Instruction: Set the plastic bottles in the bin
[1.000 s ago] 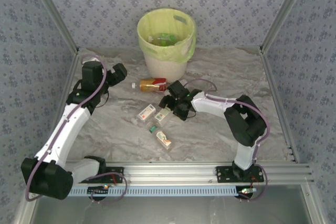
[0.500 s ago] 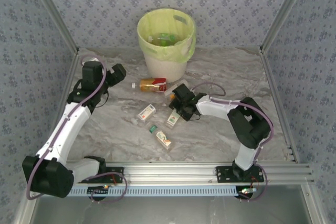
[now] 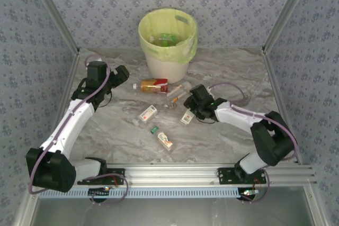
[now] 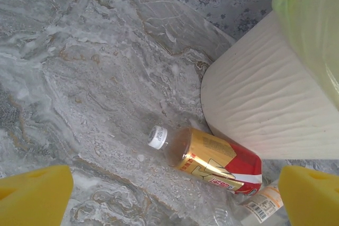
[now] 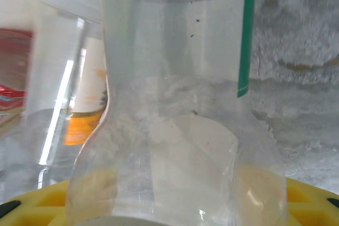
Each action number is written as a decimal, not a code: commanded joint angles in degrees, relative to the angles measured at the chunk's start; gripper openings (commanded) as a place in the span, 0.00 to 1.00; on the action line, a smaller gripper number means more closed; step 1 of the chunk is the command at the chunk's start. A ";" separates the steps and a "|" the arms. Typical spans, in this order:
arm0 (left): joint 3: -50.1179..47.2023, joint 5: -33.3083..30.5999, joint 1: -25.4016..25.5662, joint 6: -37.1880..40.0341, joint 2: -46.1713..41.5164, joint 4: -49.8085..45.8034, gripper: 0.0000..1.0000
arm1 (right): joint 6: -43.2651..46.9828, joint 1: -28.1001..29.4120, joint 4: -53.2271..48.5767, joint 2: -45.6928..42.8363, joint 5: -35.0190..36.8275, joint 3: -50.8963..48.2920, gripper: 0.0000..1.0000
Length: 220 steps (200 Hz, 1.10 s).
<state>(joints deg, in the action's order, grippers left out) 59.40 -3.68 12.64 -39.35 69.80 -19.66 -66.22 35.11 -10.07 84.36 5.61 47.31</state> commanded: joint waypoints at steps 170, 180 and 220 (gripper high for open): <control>-6.83 4.00 -0.34 1.64 -3.27 -2.22 0.99 | 42.72 -11.01 7.01 10.95 -15.62 54.41 0.42; -7.20 3.97 -0.34 1.61 -3.78 -2.20 1.00 | 43.69 -11.34 6.25 14.16 -16.12 58.82 0.42; -8.14 3.82 -0.34 2.19 -5.87 -2.73 0.99 | 46.95 -11.71 3.09 26.35 -19.27 74.60 0.43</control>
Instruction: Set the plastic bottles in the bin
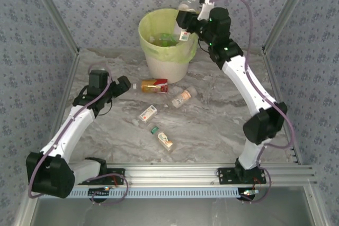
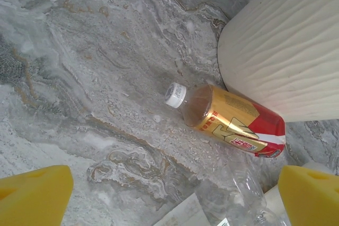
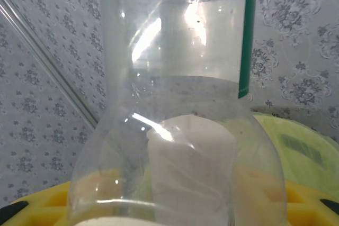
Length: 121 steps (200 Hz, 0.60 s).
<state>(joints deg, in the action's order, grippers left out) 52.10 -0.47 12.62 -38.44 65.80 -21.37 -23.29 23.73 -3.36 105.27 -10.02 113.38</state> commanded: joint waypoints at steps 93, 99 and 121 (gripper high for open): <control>-2.86 3.40 -0.32 3.85 -4.44 0.57 0.99 | 9.53 -0.52 -17.99 25.16 0.83 34.58 0.51; -2.99 3.61 -0.32 4.01 -4.59 0.80 0.99 | 9.43 -0.50 -18.42 25.52 1.13 34.99 0.56; -3.23 4.67 -0.32 4.96 -4.39 0.82 0.99 | 10.83 -0.46 -20.87 25.61 1.00 36.56 0.75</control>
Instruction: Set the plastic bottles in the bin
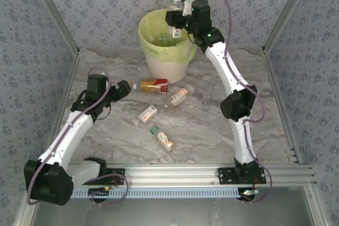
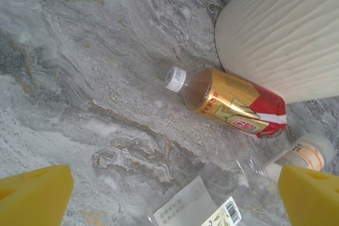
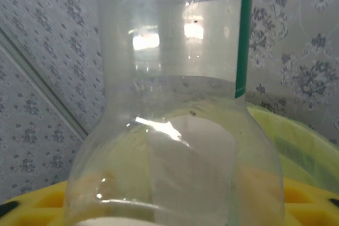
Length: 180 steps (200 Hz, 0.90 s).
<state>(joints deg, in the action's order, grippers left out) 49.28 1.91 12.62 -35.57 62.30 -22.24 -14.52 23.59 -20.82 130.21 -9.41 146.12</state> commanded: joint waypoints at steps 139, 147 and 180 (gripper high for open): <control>3.11 -1.96 11.12 15.05 12.14 -0.02 0.99 | 6.89 0.84 -0.68 -30.29 6.27 -32.81 1.00; 3.02 -2.05 11.55 15.90 12.91 0.09 1.00 | 6.34 0.84 1.24 -33.01 7.18 -37.05 1.00; 3.55 -0.81 12.29 17.14 15.18 -0.48 1.00 | 3.63 0.82 7.64 -43.57 10.65 -52.96 1.00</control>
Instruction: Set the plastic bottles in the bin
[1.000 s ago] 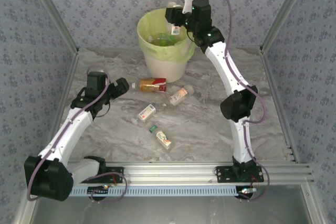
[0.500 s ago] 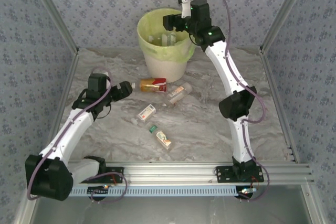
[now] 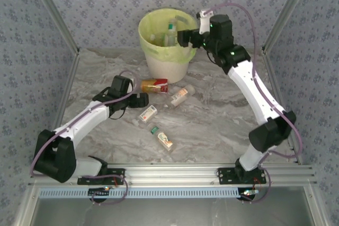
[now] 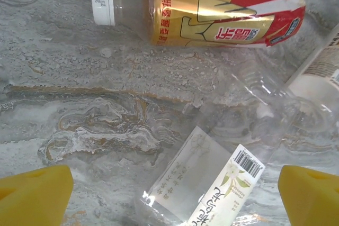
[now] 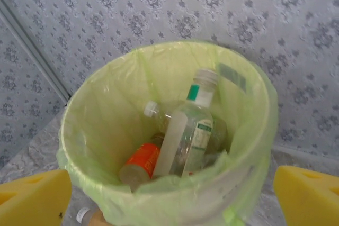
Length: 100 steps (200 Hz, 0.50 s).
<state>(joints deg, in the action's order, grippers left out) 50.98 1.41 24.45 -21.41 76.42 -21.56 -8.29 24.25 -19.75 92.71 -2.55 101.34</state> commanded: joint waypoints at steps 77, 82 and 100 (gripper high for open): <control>3.46 -0.81 7.61 12.26 9.31 -0.35 0.99 | -13.50 -0.86 6.15 -21.28 10.05 -30.77 1.00; 3.87 -0.99 8.35 12.82 10.38 -0.43 0.99 | -14.38 -1.00 6.24 -21.94 10.59 -31.91 1.00; 5.66 -1.50 11.00 15.24 14.21 -1.11 0.99 | -16.72 -1.59 7.59 -24.70 12.70 -37.03 1.00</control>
<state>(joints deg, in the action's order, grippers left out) 53.39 1.56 32.51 -11.42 86.67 -21.89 -19.35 23.55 -13.56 71.44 5.96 69.28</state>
